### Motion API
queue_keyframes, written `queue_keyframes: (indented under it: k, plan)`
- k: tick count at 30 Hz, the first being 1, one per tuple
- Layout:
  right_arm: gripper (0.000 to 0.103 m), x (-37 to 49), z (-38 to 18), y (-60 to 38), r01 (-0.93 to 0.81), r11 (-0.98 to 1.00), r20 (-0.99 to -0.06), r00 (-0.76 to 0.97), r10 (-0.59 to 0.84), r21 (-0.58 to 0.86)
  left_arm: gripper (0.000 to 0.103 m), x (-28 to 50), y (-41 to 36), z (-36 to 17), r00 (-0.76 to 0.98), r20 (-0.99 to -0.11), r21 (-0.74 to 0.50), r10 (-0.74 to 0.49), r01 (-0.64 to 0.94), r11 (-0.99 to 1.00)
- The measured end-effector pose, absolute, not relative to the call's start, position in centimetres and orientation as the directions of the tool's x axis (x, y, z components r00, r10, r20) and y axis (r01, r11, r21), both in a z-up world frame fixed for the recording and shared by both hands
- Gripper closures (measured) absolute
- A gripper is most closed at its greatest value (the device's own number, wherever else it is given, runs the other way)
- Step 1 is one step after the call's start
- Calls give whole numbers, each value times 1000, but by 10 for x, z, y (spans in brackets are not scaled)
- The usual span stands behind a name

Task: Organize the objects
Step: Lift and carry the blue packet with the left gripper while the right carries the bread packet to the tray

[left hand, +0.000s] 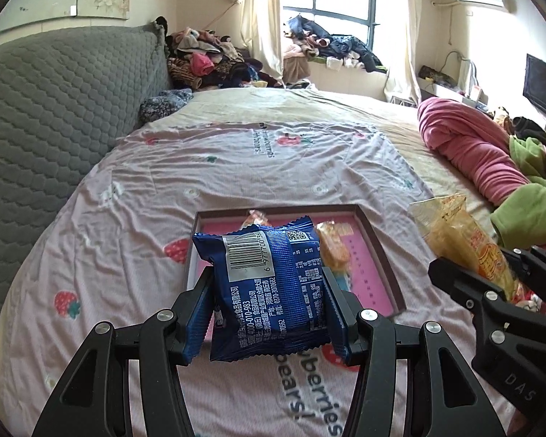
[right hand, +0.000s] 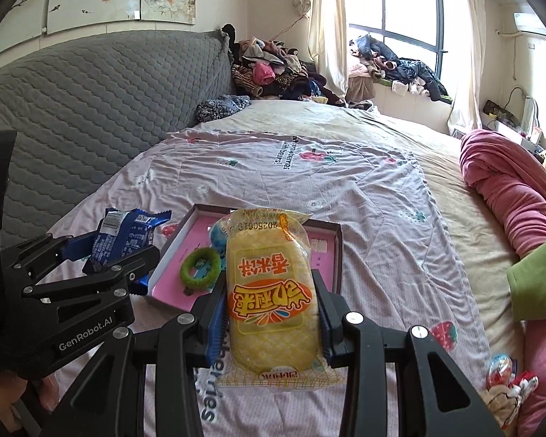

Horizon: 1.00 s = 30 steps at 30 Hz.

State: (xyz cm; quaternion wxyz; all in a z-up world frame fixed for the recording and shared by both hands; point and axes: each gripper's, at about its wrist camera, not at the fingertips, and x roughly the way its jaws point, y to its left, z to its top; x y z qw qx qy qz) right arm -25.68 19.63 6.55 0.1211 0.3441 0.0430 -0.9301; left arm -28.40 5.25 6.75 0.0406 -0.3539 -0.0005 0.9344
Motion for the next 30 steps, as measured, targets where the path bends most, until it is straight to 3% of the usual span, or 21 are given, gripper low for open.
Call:
queue_keyframes:
  k: [30]
  plan:
    - [62,-338,-36,201,238,-971,-670,-716,-199,34,46,-360,56,-31,-730,-679,-47,78,-62,-997]
